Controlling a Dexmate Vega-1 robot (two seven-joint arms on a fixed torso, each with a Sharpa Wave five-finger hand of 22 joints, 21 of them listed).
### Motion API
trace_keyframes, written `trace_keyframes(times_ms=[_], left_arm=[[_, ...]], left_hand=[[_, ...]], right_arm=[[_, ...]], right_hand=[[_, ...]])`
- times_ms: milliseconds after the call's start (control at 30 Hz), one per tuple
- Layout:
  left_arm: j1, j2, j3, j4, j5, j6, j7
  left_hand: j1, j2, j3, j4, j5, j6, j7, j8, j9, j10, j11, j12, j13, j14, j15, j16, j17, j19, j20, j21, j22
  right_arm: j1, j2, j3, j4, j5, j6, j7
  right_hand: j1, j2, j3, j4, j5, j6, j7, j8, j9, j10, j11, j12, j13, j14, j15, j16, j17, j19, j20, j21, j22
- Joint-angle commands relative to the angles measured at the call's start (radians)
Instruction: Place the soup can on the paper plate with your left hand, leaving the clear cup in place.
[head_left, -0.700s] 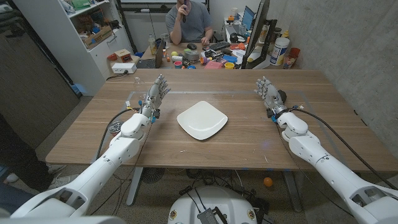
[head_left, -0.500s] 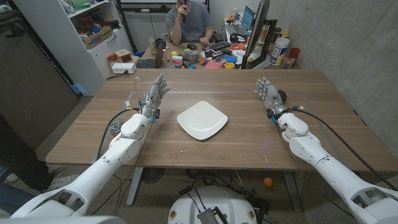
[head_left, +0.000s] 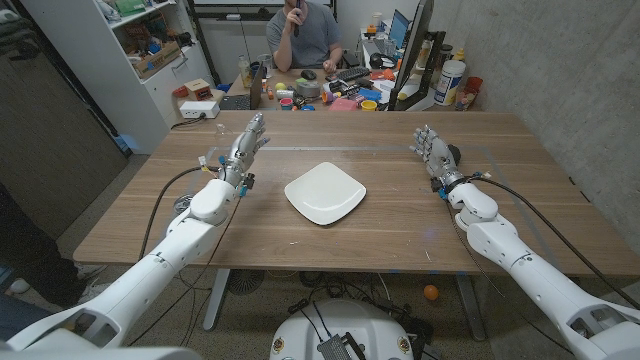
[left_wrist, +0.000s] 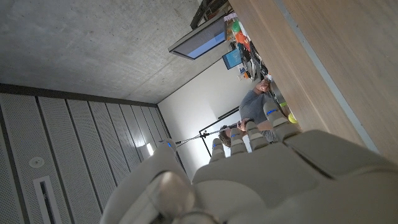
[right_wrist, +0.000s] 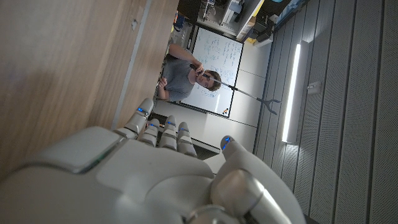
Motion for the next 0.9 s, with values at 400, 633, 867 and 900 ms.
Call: trace_keyframes(times_ms=[400, 633, 867, 900], left_arm=[[0.104, 0.216, -0.073, -0.334, 0.341, 0.174, 0.181], [0.134, 0.255, -0.1, -0.409, 0.429, 0.221, 0.204], [0.204, 0.29, -0.165, -0.487, 0.493, 0.237, 0.241], [0.214, 0.292, -0.174, -0.495, 0.499, 0.237, 0.244]], left_hand=[[0.013, -0.046, -0.017, -0.025, -0.005, -0.041, -0.023, -0.013, 0.004, -0.039, -0.005, -0.007, 0.004, -0.021, 0.007, 0.001, 0.005, -0.011, 0.009, -0.011, 0.003], [0.013, -0.05, -0.02, -0.026, -0.005, -0.051, -0.027, -0.015, 0.005, -0.046, -0.005, -0.007, 0.004, -0.028, 0.006, 0.0, 0.006, -0.014, 0.008, -0.014, 0.004], [0.012, -0.053, -0.024, -0.026, -0.005, -0.053, -0.028, -0.014, 0.005, -0.05, -0.009, -0.008, 0.004, -0.032, 0.005, 0.0, 0.006, -0.017, 0.009, -0.016, 0.004], [0.012, -0.053, -0.024, -0.026, -0.005, -0.053, -0.028, -0.014, 0.005, -0.05, -0.009, -0.007, 0.004, -0.033, 0.006, 0.0, 0.006, -0.017, 0.009, -0.016, 0.005]], right_arm=[[-0.002, 0.002, -0.002, 0.019, 0.003, 0.02, 0.024], [-0.007, -0.001, -0.001, 0.019, 0.0, 0.028, 0.026], [-0.017, -0.01, 0.006, 0.01, 0.002, 0.029, 0.022], [-0.018, -0.011, 0.007, 0.009, 0.001, 0.029, 0.021]], right_hand=[[-0.002, 0.068, 0.004, 0.0, 0.007, 0.0, 0.007, 0.007, 0.005, 0.009, 0.001, 0.005, 0.003, -0.003, -0.001, 0.006, 0.004, -0.005, -0.025, -0.001, 0.003], [-0.002, 0.067, 0.003, 0.0, 0.007, 0.0, 0.009, 0.008, 0.005, 0.01, 0.001, 0.005, 0.003, -0.003, 0.001, 0.006, 0.004, -0.004, -0.023, -0.003, 0.003], [-0.003, 0.067, 0.002, -0.001, 0.007, 0.0, 0.007, 0.008, 0.005, 0.009, 0.001, 0.005, 0.003, -0.003, 0.001, 0.006, 0.004, -0.004, -0.023, -0.005, 0.003], [-0.003, 0.067, 0.002, 0.0, 0.007, 0.0, 0.007, 0.008, 0.005, 0.009, 0.002, 0.005, 0.003, -0.003, 0.001, 0.006, 0.004, -0.004, -0.023, -0.005, 0.003]])
